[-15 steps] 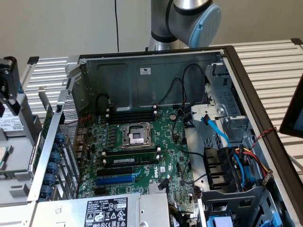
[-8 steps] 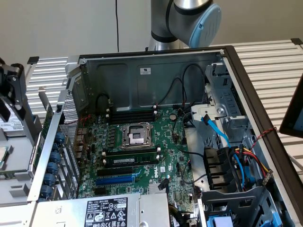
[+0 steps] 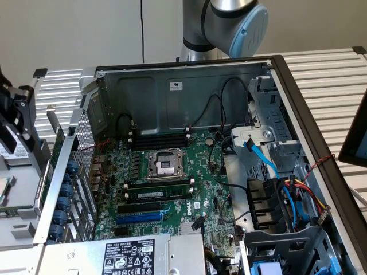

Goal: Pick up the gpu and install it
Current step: 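Pick up the gpu and move the gpu toward the slot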

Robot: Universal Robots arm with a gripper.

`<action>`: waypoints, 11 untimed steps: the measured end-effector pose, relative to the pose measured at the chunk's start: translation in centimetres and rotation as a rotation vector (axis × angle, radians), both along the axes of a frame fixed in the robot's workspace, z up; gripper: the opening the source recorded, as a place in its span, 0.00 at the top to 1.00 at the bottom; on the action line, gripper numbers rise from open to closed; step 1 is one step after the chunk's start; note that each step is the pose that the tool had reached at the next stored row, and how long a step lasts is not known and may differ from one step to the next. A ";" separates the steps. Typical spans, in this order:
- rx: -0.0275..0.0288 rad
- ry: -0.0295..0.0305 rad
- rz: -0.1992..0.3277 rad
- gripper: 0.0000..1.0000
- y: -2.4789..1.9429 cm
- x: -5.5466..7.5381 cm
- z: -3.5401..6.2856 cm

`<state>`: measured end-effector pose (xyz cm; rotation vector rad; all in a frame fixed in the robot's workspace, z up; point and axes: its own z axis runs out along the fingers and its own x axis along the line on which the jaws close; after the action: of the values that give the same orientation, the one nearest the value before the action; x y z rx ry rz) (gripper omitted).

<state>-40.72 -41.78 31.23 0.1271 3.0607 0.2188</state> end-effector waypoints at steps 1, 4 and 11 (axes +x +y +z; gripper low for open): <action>-0.0006 0.0003 0.000 0.58 0.00 0.1 -0.14; -0.0023 0.0001 -0.009 0.58 0.01 0.3 -0.56; -0.0271 0.0033 -0.018 0.58 0.03 0.9 -1.03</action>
<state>-39.80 -41.75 30.21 0.1533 3.0632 0.1761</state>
